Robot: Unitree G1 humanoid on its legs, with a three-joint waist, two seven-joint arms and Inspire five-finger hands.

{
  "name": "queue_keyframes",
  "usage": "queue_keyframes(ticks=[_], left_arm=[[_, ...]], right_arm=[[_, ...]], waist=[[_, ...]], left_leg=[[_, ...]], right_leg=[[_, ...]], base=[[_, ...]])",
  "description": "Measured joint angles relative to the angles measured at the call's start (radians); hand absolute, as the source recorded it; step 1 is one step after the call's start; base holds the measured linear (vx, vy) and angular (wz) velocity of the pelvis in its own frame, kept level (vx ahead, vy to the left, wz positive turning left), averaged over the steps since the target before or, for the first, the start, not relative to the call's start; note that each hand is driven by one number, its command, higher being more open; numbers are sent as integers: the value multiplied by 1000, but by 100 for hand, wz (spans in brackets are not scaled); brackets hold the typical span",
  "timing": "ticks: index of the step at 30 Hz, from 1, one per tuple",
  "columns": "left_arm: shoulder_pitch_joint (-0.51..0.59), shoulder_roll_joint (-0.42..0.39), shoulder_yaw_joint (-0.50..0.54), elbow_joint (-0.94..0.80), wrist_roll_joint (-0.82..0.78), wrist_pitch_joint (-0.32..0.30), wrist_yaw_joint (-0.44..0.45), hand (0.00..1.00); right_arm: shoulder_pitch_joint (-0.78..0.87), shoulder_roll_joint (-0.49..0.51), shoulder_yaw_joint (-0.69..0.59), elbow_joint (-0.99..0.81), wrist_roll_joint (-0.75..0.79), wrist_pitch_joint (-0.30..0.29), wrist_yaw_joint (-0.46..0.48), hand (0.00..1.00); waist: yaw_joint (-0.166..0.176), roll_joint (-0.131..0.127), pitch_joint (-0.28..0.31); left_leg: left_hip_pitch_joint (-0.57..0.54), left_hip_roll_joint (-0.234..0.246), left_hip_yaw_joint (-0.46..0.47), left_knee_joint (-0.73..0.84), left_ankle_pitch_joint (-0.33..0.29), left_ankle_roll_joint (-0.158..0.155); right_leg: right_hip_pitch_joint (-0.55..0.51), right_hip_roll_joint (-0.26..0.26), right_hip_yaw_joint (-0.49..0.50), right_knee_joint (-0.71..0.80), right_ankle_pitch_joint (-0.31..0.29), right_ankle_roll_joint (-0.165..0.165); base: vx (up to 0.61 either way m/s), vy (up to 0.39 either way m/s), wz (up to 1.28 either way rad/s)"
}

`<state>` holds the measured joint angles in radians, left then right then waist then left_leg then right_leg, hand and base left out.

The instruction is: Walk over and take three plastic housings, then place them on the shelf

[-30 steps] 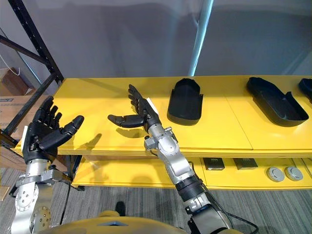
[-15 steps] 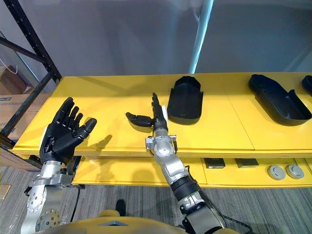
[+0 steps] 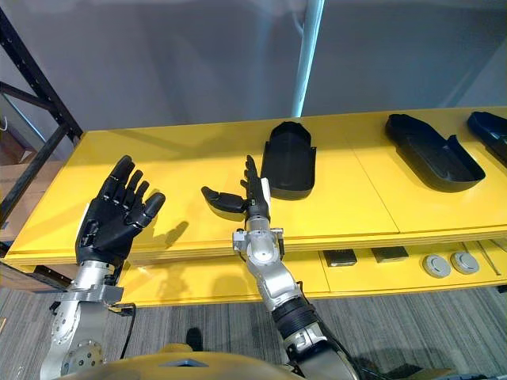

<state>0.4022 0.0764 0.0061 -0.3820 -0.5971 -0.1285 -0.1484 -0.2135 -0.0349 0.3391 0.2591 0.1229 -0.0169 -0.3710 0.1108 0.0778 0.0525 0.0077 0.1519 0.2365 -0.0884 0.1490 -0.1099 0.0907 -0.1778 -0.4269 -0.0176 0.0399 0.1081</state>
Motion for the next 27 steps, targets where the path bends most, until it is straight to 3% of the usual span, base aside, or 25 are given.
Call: queue_keyframes(ticks=[14,27], left_arm=[[-12,2,-64,59,-38,0,-36,100],[-23,2,-95,79,-69,6,-47,100]], right_arm=[[52,5,-16,-33,-41,-9,12,100],[83,12,-42,-69,-77,29,-32,100]], waist=[[-31,-3,2],[-36,-4,3]], left_leg=[[19,-1,38,0,-14,-1],[35,-3,44,0,-16,1]], right_leg=[[-3,-3,36,0,1,1],[3,-7,43,4,-2,4]], base=[[16,-5,-7],[2,0,-1]])
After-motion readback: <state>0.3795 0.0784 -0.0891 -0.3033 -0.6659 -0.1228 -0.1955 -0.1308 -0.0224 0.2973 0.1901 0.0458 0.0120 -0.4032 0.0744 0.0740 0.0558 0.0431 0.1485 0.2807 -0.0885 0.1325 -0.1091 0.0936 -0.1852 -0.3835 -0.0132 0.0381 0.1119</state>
